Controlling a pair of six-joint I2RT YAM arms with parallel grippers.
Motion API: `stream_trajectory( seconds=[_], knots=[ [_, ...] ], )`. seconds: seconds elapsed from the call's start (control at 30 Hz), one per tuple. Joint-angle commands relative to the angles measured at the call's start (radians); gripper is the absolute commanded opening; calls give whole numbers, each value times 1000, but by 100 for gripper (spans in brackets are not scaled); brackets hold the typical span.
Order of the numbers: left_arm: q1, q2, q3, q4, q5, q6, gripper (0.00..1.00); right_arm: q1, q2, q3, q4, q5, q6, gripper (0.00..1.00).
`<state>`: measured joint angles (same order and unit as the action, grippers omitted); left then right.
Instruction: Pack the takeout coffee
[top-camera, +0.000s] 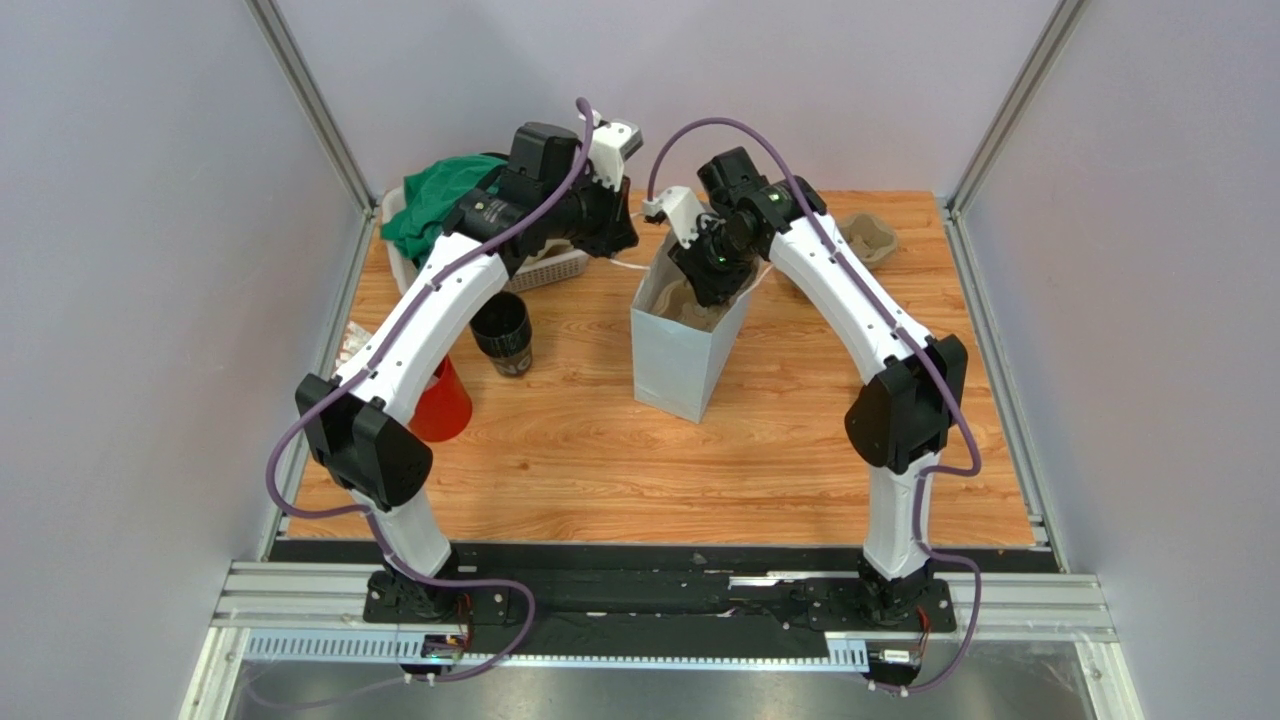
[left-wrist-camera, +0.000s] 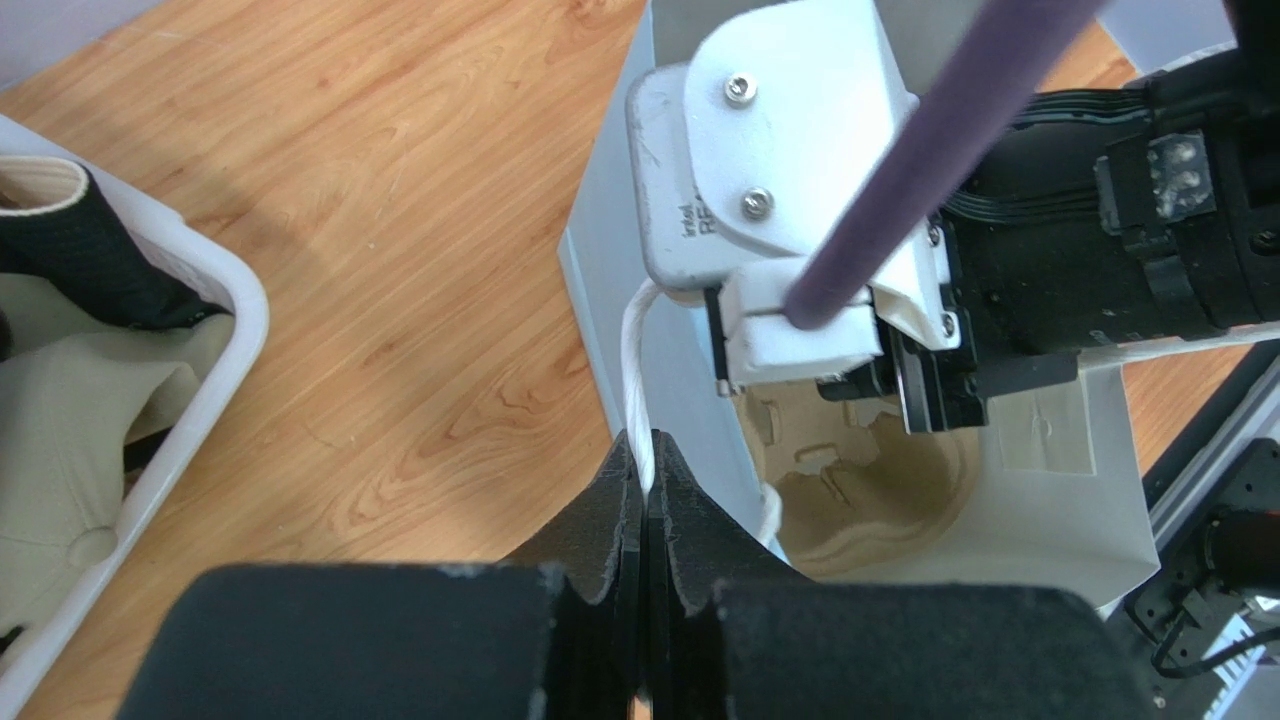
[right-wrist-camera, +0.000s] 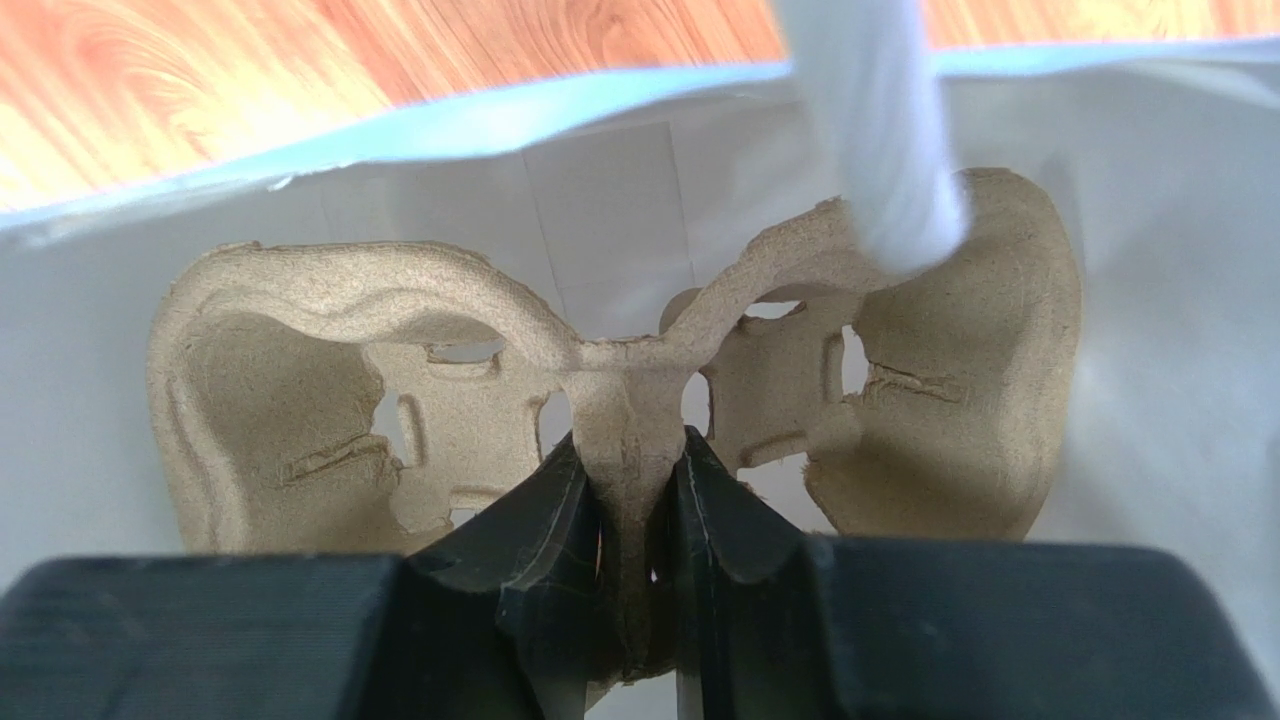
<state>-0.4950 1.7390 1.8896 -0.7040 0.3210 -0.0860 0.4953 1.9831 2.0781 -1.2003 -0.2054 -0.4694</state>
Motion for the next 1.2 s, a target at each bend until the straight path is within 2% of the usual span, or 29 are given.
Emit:
stream_trajectory(
  seconds=[0.0, 0.37, 0.8, 1.0, 1.17],
  knots=[
    [1, -50, -15, 40, 29, -21, 0, 6, 20, 43, -15, 63, 43, 23],
    [18, -56, -53, 54, -86, -43, 0, 6, 28, 53, -24, 95, 48, 24],
    [26, -55, -70, 67, -48, -55, 0, 12, 63, 74, -35, 123, 60, 25],
    [26, -49, -80, 75, -10, -58, 0, 26, 63, 80, -42, 132, 57, 31],
    [26, -45, -78, 77, 9, -61, 0, 31, 46, 83, -42, 129, 52, 40]
  ],
)
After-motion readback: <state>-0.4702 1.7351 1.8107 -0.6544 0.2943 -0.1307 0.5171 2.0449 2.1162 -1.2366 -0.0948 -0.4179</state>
